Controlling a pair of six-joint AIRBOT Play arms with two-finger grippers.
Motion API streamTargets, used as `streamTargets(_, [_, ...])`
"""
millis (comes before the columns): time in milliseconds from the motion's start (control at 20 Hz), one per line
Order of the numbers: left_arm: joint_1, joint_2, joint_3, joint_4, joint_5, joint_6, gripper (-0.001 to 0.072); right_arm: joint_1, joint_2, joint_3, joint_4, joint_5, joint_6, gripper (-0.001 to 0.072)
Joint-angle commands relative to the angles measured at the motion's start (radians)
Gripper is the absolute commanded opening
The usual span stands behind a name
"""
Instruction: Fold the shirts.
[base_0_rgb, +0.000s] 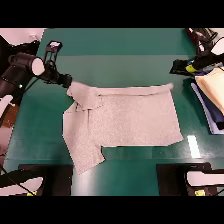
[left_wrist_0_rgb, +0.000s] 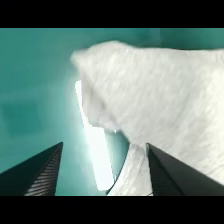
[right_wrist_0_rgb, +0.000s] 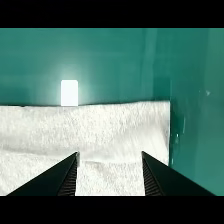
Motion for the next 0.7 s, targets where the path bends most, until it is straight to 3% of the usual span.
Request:
streamTargets(0, [0.073,0.010,0.026,0.000,-0.182,0.005,0.0559,-0.008,-0.002,0.082,0.003,0.103,-0.018,0.0451])
streamTargets(50, [0.090,0.022,0.017,-0.003,-0.238,0.006,0.0437,-0.008,0.008,0.090,0.000,0.141,-0.040,0.0450])
streamTargets(100, [0.103,0.041,-0.008,-0.012,-0.283,0.014,0.0422,-0.008,0.023,0.082,0.002,0.154,-0.047,0.0450])
streamTargets(500, [0.103,0.362,-0.526,-0.261,-0.238,0.016,0.0423,-0.007,0.219,-0.208,0.003,0.050,-0.047,0.0450])
streamTargets(650, [0.103,0.383,-0.654,-0.299,-0.199,-0.010,0.0423,-0.006,0.275,-0.301,0.004,0.016,-0.047,0.0450])
